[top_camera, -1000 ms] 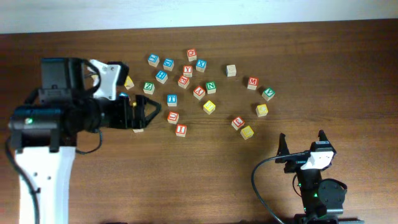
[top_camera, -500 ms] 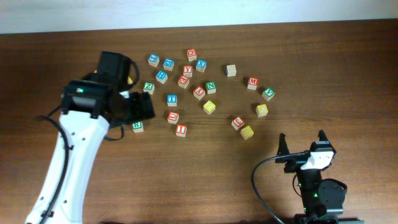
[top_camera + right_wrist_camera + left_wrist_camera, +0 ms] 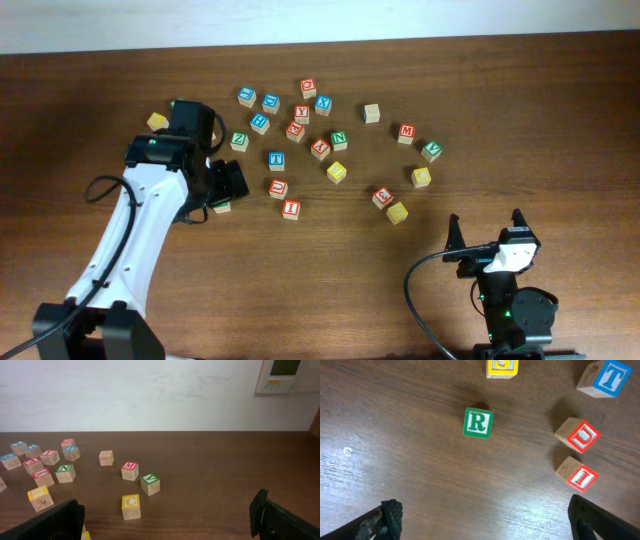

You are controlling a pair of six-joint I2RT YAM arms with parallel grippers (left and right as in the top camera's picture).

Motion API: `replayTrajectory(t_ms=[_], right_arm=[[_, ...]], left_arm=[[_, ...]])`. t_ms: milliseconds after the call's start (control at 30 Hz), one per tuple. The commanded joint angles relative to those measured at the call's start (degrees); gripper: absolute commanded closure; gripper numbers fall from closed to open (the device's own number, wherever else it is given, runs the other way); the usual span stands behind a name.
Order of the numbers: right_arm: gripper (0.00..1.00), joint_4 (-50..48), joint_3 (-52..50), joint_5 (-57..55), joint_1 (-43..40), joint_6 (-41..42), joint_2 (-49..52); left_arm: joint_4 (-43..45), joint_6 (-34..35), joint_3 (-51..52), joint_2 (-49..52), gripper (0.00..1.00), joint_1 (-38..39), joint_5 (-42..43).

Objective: Spell out ICRA
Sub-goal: 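Lower the left gripper and grasp the green R block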

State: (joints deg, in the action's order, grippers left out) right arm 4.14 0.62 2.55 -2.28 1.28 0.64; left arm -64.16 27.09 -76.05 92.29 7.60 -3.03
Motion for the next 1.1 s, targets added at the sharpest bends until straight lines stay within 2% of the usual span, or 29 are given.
replayTrajectory(t_ms=[0, 67, 133, 233, 300, 400, 533, 700, 767, 867, 933, 1067], right_arm=[[0.02, 0.3, -0.3, -0.2, -0.4, 0.2, -0.3], [0.02, 0.3, -0.3, -0.2, -0.4, 0.2, -0.3], [0.02, 0.3, -0.3, -0.2, -0.4, 0.2, -0.3], [0.02, 0.3, -0.3, -0.2, -0.4, 0.2, -0.3], [0.01, 0.3, -0.3, -0.3, -0.4, 0.2, -0.3], [0.02, 0.3, -0.3, -0.2, -0.4, 0.2, -0.3], [0.02, 0.3, -0.3, -0.2, -0.4, 0.2, -0.3], [0.02, 0.3, -0.3, -0.2, -0.4, 0.2, -0.3], [0.02, 0.3, -0.3, -0.2, -0.4, 0.2, -0.3], [0.02, 0.3, -0.3, -0.2, -0.4, 0.2, -0.3], [0.02, 0.3, -0.3, -0.2, -0.4, 0.2, -0.2], [0.02, 0.3, -0.3, -0.2, -0.4, 0.2, -0.2]], left_arm=[[0.6, 0.3, 0.4, 3.7, 0.05, 0.2, 0.2], [1.4, 0.3, 0.4, 7.2, 0.07, 0.2, 0.3], [1.7, 0.3, 0.4, 10.3, 0.23, 0.2, 0.3], [4.0, -0.4, 0.4, 12.5, 0.26, 0.2, 0.3], [5.9, -5.4, 0.5, 13.9, 0.24, 0.2, 0.3], [8.4, -6.9, 0.5, 16.7, 0.32, 0.1, 0.3], [12.6, -7.5, 0.5, 20.0, 0.33, 0.1, -0.5], [12.7, -7.5, 0.5, 21.2, 0.33, 0.1, -3.3], [12.9, -7.5, 0.5, 21.2, 0.41, 0.1, -3.3], [13.0, -7.5, 0.5, 21.2, 0.47, 0.1, -3.3], [13.0, -8.0, 0.5, 21.2, 0.44, 0.1, -3.3], [13.0, -8.9, 0.5, 21.3, 0.45, 0.1, -2.6]])
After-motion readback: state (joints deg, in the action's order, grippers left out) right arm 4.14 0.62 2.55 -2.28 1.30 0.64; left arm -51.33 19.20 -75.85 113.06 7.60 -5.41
